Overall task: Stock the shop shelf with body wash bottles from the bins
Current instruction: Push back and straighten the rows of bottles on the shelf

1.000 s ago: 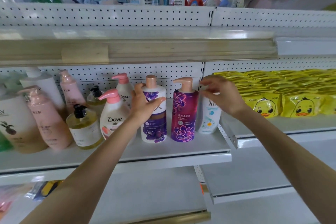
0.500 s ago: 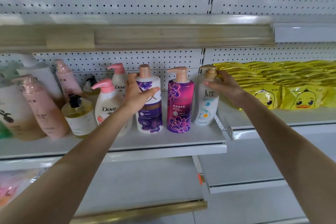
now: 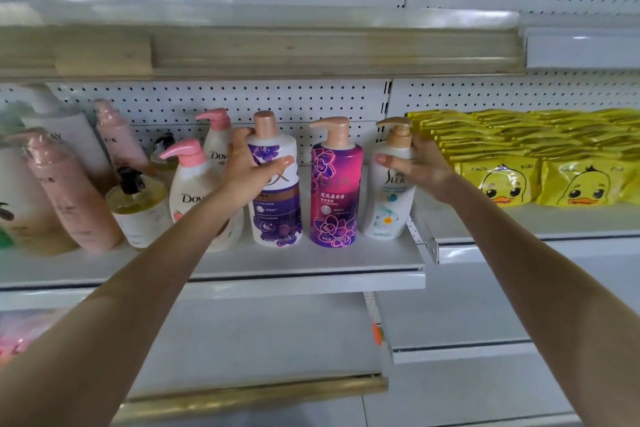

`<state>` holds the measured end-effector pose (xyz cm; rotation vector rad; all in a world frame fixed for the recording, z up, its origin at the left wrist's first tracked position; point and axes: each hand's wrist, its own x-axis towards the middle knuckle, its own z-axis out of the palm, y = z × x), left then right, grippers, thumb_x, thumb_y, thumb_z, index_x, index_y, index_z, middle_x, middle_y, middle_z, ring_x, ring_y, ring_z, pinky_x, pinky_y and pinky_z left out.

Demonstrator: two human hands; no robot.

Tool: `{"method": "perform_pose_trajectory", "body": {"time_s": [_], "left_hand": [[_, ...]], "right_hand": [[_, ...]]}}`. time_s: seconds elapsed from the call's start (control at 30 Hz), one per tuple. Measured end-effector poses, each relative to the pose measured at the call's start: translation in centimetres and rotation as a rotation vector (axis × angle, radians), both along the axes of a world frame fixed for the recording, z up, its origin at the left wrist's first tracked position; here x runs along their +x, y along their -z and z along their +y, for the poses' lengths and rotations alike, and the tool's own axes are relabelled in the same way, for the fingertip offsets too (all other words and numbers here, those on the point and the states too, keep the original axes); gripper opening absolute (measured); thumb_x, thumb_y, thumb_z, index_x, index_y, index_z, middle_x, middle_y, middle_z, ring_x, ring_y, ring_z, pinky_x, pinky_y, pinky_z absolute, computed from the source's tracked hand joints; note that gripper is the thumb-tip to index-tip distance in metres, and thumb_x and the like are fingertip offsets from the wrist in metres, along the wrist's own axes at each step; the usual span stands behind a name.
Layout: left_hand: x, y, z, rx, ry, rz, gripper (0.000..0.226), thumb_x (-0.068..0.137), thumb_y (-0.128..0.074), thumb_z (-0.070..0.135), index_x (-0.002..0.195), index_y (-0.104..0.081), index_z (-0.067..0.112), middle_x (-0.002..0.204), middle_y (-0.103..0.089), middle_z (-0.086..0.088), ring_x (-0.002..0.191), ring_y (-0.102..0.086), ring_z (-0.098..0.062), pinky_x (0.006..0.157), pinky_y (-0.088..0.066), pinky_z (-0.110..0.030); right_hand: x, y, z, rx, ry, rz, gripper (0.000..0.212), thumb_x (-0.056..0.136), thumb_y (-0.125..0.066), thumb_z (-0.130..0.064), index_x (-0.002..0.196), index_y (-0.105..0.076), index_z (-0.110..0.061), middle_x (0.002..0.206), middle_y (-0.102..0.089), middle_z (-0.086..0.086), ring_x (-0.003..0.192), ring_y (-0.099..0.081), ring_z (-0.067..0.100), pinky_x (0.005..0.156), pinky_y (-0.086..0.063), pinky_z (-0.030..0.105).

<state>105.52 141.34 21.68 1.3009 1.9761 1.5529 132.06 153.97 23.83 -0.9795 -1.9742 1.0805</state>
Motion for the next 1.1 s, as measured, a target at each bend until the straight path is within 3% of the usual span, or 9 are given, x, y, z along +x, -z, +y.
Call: {"method": "perform_pose_trajectory", "body": {"time_s": [0.33,0.47,0.6,0.7,0.87,1.03,1.1], "left_hand": [[0.2,-0.2,0.0,0.024,-0.009,0.008,0.061,0.073,-0.081,0.023,0.114,-0.035,0.024,0.125,-0.05,-0.016,0.11,-0.057,-0.028,0.097,-0.048,-0.046],[0.5,-0.8,-0.4,-0.012,0.006,0.019,0.048,0.075,-0.079,0.023,0.1,-0.038,0.034,0.125,-0.049,-0.016,0.111,-0.056,-0.029,0.098,-0.047,-0.046],[0.8,-1.1,-0.4,-0.033,0.003,0.041,0.048,0.079,-0.076,0.019,0.106,-0.038,0.024,0.125,-0.049,-0.016,0.106,-0.057,-0.024,0.083,-0.046,-0.031],[0.6,-1.0,-0.2,-0.026,0.011,0.047,0.049,0.078,-0.077,0.017,0.106,-0.038,0.021,0.123,-0.053,-0.018,0.104,-0.06,-0.025,0.081,-0.048,-0.03],[0.6,-0.9,-0.5,-0.058,-0.026,0.038,0.058,0.074,-0.08,0.026,0.112,-0.037,0.024,0.124,-0.053,-0.014,0.108,-0.059,-0.029,0.09,-0.051,-0.041],[0.8,-1.8,-1.0,-0.154,-0.028,0.049,0.072,0.071,-0.082,0.033,0.124,-0.035,0.018,0.129,-0.05,-0.012,0.115,-0.054,-0.029,0.096,-0.047,-0.041],[0.6,-1.9,-1.2,-0.205,-0.043,0.065,0.084,0.058,-0.082,0.052,0.122,-0.039,0.017,0.127,-0.052,-0.011,0.116,-0.053,-0.028,0.097,-0.047,-0.044]], "right_hand": [[0.8,0.5,-0.6,-0.012,-0.018,0.038,0.037,0.073,-0.08,-0.026,0.104,-0.061,-0.018,0.103,-0.069,0.008,0.102,-0.064,0.024,0.094,-0.05,0.043],[0.8,0.7,-0.7,-0.018,0.009,0.034,0.041,0.074,-0.079,-0.027,0.108,-0.06,-0.015,0.1,-0.067,0.004,0.1,-0.063,0.022,0.093,-0.05,0.041],[0.8,0.9,-0.5,-0.009,0.016,0.032,0.043,0.073,-0.08,-0.03,0.109,-0.061,-0.015,0.102,-0.068,0.006,0.1,-0.063,0.023,0.095,-0.049,0.048],[0.7,0.9,-0.5,0.008,0.024,0.025,0.043,0.073,-0.079,-0.03,0.109,-0.061,-0.017,0.1,-0.068,0.004,0.099,-0.063,0.021,0.094,-0.049,0.047],[0.8,0.4,-0.7,0.001,0.014,-0.019,0.042,0.075,-0.078,-0.032,0.11,-0.058,-0.02,0.097,-0.066,-0.004,0.096,-0.061,0.016,0.092,-0.049,0.039],[1.2,-0.3,-1.4,0.033,-0.007,-0.071,0.043,0.078,-0.076,-0.032,0.113,-0.051,-0.025,0.111,-0.06,0.0,0.107,-0.056,0.019,0.093,-0.046,0.036],[1.3,-0.6,-2.1,0.049,0.003,-0.085,0.043,0.081,-0.073,-0.031,0.115,-0.047,-0.027,0.112,-0.055,-0.002,0.106,-0.052,0.017,0.09,-0.043,0.032]]}}
